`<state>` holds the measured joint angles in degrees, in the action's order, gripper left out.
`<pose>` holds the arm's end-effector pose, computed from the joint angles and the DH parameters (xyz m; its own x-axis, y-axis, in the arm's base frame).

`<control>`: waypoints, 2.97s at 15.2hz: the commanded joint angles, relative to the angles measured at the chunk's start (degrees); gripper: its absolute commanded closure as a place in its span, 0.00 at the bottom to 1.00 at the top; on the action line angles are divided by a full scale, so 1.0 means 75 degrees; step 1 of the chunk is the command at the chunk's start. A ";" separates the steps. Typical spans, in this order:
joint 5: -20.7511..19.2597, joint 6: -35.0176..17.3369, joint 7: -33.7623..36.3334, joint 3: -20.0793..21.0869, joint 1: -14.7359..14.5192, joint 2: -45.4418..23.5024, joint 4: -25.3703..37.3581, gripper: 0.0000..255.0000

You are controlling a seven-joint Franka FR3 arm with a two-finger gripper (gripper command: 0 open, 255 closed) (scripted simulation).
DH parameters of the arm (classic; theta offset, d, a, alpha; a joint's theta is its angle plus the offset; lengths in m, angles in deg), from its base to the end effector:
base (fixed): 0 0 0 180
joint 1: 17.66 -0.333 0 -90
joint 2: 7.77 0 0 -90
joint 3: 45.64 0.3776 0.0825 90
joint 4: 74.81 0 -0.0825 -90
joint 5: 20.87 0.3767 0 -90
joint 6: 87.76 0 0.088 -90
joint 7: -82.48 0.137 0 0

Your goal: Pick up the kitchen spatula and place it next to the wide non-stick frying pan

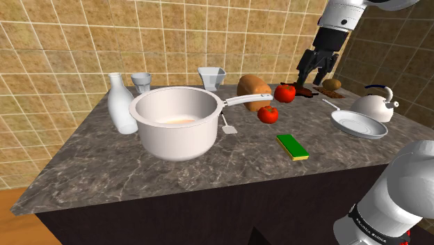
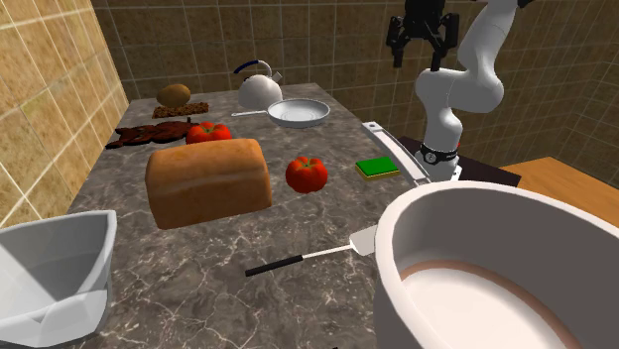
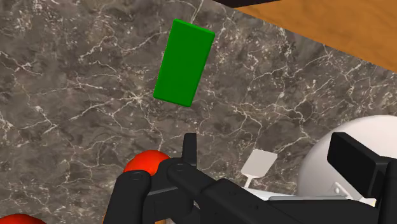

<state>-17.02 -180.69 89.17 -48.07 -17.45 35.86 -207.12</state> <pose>0.2718 -0.0090 0.6246 0.9859 -0.1555 0.0617 -0.1486 -0.9834 -0.1042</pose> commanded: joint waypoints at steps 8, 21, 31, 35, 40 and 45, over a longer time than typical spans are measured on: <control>0.0091 -0.1538 0.0802 0.0497 0.0045 -0.1622 0.0105 0.00; -0.0380 -0.3519 0.2424 0.1027 0.0107 -0.5258 0.1719 0.00; -0.1023 -0.3949 0.3600 0.0963 -0.0030 -0.8274 0.4190 0.00; -0.1105 -0.4090 0.3746 0.0910 -0.0070 -0.8825 0.4581 0.00; -0.1139 -0.4494 0.3767 0.0891 -0.0071 -0.9080 0.4431 0.00; -0.1143 -0.4540 0.3769 0.0889 -0.0071 -0.9111 0.4416 0.00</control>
<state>-25.58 -214.71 117.44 -41.40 -17.98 -32.46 -173.99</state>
